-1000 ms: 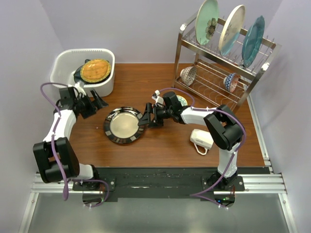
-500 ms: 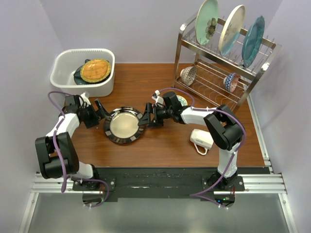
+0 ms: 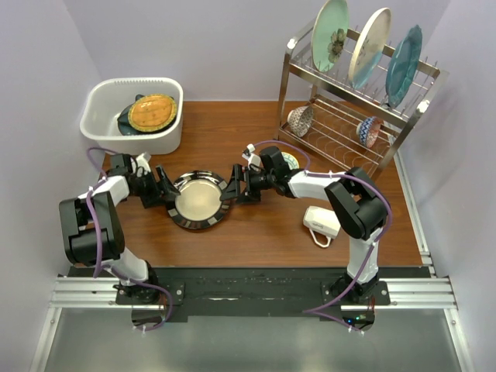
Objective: Place the plates into the plastic bin on the countertop
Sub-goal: Pick up the plate at the center of the board.
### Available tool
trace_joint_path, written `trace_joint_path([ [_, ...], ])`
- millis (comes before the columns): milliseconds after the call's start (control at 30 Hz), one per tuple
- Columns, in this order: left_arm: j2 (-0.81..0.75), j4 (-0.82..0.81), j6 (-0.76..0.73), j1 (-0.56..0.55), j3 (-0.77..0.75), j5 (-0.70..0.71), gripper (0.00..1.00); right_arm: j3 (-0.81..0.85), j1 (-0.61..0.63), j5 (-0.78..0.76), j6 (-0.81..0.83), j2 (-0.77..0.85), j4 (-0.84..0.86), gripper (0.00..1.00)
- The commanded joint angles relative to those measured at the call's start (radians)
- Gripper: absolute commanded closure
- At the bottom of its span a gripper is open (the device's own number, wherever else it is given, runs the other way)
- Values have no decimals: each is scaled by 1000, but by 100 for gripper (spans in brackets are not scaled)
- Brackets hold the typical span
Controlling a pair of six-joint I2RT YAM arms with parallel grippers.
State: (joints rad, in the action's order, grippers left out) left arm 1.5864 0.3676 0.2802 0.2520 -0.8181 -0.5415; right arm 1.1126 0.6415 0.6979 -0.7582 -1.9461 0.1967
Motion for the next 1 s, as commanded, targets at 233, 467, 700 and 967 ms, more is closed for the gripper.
trace_joint_path([
  [233,64,-9,-59,-3,-18,-106,34,16,4,5,10,-34,30,1],
  [467,87,-18,-58,-3,-9,-136,74,19,4,6,8,-47,35,2],
  [700,89,-16,-58,-5,-6,-135,100,18,4,9,10,-47,37,1],
  [967,61,-38,-46,-3,-1,-152,100,12,6,8,11,-42,35,2],
])
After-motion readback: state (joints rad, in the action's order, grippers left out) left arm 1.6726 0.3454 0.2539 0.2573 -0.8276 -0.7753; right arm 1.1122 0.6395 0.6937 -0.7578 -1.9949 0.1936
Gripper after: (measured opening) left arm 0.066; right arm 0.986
